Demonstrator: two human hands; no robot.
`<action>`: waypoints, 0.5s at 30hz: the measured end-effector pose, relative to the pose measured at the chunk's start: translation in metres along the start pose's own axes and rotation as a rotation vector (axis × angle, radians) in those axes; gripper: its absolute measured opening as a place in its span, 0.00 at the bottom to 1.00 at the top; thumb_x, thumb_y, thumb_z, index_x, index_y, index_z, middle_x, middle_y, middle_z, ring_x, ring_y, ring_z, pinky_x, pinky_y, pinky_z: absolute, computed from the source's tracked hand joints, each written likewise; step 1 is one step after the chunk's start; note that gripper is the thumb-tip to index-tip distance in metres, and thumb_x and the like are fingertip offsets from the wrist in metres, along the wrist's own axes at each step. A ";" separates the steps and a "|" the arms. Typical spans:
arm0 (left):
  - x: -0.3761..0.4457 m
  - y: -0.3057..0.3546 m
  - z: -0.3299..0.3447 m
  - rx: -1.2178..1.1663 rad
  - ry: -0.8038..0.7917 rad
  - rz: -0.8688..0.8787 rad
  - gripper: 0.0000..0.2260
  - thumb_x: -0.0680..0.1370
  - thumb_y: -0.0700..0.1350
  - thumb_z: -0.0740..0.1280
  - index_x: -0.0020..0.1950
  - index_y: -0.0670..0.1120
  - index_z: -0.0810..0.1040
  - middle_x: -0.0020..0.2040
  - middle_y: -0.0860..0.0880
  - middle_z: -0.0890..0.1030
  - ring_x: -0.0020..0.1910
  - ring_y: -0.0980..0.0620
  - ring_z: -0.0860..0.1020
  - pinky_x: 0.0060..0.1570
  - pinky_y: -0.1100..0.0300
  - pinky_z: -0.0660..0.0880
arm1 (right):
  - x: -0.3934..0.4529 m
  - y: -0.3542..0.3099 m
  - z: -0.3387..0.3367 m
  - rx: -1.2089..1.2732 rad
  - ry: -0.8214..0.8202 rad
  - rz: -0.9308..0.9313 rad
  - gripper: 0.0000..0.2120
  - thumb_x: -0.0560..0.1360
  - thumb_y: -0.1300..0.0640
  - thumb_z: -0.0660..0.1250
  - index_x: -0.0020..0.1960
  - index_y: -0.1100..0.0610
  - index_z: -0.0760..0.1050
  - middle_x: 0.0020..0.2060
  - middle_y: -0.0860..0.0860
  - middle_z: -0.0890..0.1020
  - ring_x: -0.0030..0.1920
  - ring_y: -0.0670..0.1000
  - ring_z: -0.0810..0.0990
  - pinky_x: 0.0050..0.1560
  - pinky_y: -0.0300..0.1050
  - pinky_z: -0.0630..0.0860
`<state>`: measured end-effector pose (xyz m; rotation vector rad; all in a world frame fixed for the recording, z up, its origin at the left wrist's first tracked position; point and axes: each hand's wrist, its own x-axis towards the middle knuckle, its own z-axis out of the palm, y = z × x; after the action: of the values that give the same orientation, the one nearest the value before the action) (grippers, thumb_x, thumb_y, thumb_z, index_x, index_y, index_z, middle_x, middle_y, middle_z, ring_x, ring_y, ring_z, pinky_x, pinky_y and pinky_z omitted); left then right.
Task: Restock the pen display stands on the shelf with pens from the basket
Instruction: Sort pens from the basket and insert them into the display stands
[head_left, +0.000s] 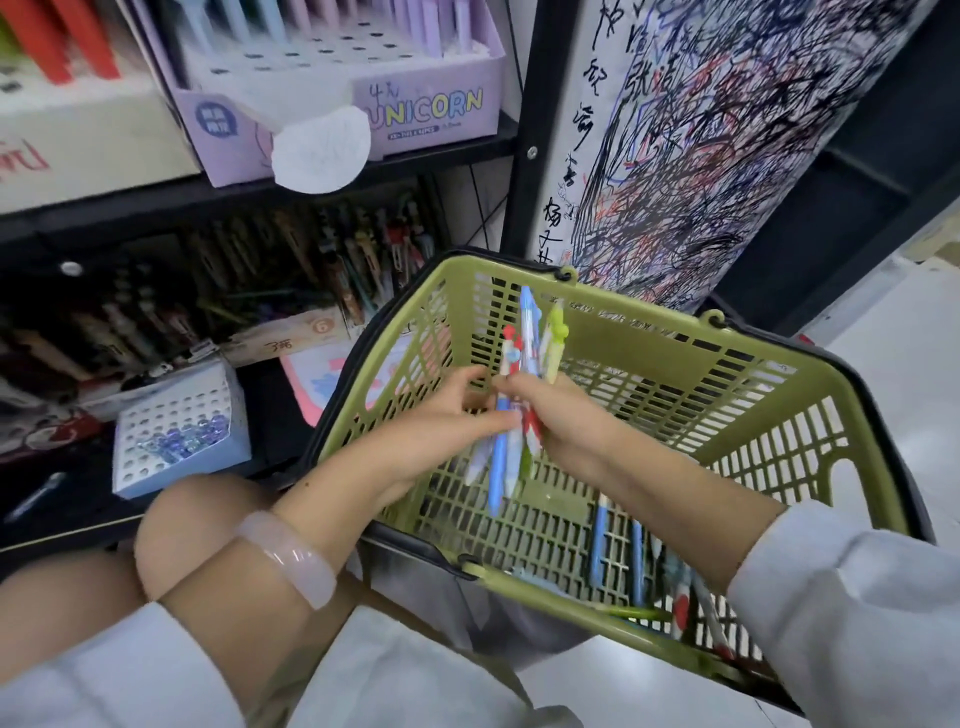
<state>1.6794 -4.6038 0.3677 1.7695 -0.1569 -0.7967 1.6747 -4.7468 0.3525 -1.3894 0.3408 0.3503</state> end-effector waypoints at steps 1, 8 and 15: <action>-0.001 0.002 0.001 -0.062 -0.011 0.012 0.30 0.74 0.49 0.69 0.72 0.55 0.59 0.64 0.54 0.73 0.64 0.51 0.72 0.69 0.48 0.64 | -0.002 -0.007 0.009 0.044 -0.040 -0.040 0.05 0.76 0.62 0.63 0.44 0.57 0.77 0.38 0.53 0.82 0.39 0.48 0.82 0.42 0.41 0.80; -0.013 0.023 -0.017 -0.251 0.025 0.097 0.26 0.75 0.38 0.68 0.67 0.55 0.62 0.55 0.50 0.81 0.54 0.54 0.79 0.58 0.55 0.74 | -0.014 -0.043 0.041 -0.151 -0.060 -0.219 0.06 0.76 0.58 0.65 0.43 0.50 0.79 0.38 0.46 0.83 0.42 0.45 0.82 0.49 0.42 0.78; -0.033 0.046 -0.035 -0.356 0.097 0.362 0.10 0.75 0.35 0.65 0.55 0.44 0.76 0.31 0.47 0.80 0.31 0.50 0.79 0.33 0.59 0.77 | -0.027 -0.091 0.072 -0.369 -0.167 -0.231 0.09 0.75 0.52 0.66 0.51 0.56 0.77 0.33 0.52 0.78 0.24 0.47 0.73 0.19 0.36 0.63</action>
<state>1.6871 -4.5765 0.4278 1.3858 -0.2466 -0.4435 1.6920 -4.6898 0.4553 -1.7285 -0.0266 0.3459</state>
